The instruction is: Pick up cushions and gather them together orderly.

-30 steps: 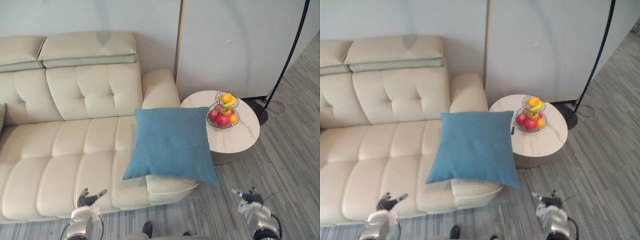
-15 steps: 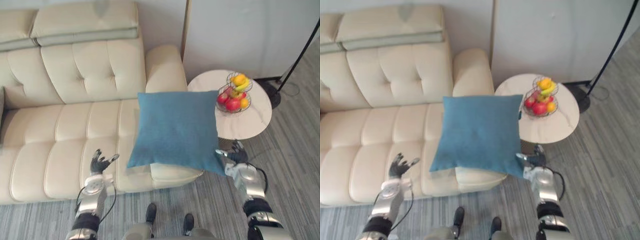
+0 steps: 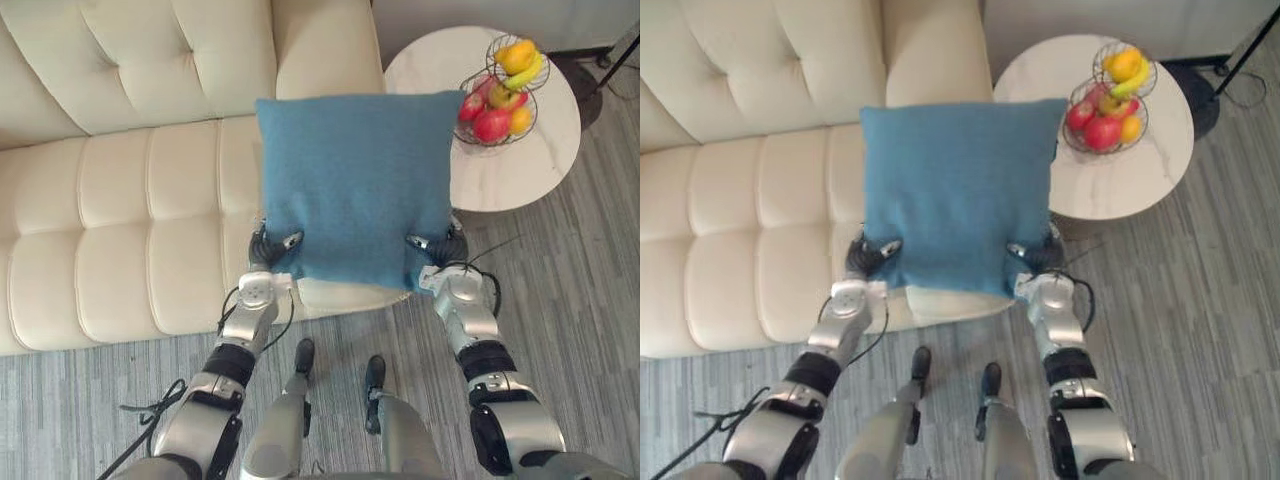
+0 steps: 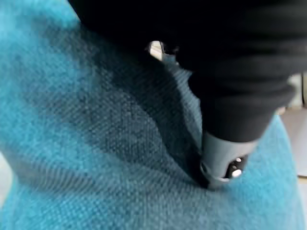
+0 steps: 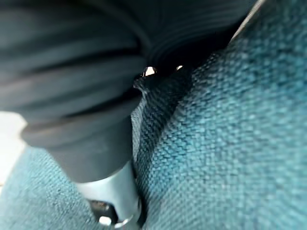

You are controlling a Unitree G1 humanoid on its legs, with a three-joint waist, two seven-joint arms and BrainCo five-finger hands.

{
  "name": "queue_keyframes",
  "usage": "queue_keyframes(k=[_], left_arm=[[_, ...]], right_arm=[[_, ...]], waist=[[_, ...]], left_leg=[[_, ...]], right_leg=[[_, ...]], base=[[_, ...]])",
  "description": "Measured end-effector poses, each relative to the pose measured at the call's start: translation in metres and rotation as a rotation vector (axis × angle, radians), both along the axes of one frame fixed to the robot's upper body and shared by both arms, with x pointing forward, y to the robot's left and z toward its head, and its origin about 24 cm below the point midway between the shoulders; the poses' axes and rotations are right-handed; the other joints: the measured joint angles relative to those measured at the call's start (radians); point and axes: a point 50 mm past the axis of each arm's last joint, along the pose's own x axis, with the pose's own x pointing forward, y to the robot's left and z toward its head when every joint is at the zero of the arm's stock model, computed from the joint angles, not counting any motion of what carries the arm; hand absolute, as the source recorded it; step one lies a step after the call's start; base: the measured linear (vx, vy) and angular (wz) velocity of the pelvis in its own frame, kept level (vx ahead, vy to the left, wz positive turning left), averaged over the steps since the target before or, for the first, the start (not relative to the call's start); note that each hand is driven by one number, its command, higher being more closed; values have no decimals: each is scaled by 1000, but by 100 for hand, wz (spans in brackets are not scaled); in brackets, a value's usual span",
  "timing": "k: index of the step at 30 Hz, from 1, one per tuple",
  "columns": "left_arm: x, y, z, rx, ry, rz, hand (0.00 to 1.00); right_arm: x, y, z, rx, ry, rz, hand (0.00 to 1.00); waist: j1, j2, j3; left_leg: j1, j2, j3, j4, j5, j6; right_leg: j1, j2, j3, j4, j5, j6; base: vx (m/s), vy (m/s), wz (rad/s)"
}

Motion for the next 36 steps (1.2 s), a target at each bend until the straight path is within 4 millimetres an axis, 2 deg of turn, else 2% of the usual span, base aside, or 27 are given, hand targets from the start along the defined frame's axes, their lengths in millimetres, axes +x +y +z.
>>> queue_keyframes(k=[2, 7, 11, 18, 22, 26, 32, 34, 36], left_arm=[[2, 2, 3, 4, -9, 16, 100], [2, 1, 12, -26, -46, 7, 100], [-10, -4, 21, -45, -110, -26, 100], [-55, -8, 1, -143, -102, -46, 100], [-99, -2, -21, -224, -43, -23, 100], [-127, 6, -28, -265, -24, 8, 100], [-151, 13, -34, -290, -3, 24, 100], [-156, 14, -37, -295, 11, 21, 100], [-160, 14, -40, -300, 28, 24, 100]], right_arm=[[0, 2, 4, 6, -19, 1, 100], [-7, 11, 8, 42, -65, 30, 100], [-24, 14, -2, 64, -65, 40, 100], [-71, 10, -27, 83, -34, 68, 100], [-108, 16, -46, 131, 15, 98, 100], [-134, 24, -51, 162, 20, 135, 100], [-153, 29, -52, 154, 24, 187, 100], [-156, 30, -55, 157, 37, 190, 100], [-159, 31, -57, 160, 49, 191, 100]], waist=[[1, 0, 0], [4, 0, 0], [4, 1, -1], [-6, 18, -19], [-19, 32, -85], [-21, 37, -138], [-17, 36, -202], [-9, 33, -208], [1, 29, -209]], left_leg=[[1, 9, 21, -3, -11, -20], [14, 12, 44, -4, 2, -23], [62, 11, 55, -4, 3, -23], [153, 6, 23, -24, 4, -26], [217, 8, -8, -57, 7, -29], [261, 9, -31, -70, 6, -29], [280, 12, -28, -60, -8, -27], [275, 10, -29, -21, -31, -24], [215, 6, -40, 102, -88, -29]], right_leg=[[-12, 0, -1, 26, -8, 0], [-5, 2, 7, 29, -10, 1], [45, 0, 2, 27, -13, 1], [154, -6, -38, 18, -44, 0], [230, -4, -74, -10, -66, -4], [280, -6, -104, -7, -85, -7], [311, -6, -118, -10, -89, -4], [329, -5, -121, -8, -88, -4], [345, -4, -142, -5, -89, -5]], base=[[-88, -59, -1], [-16, -29, -4], [55, -16, 3], [40, -28, 17], [25, -52, 24], [-9, -46, 21], [-44, -19, 8], [-52, -13, 5], [-77, -17, 18]])
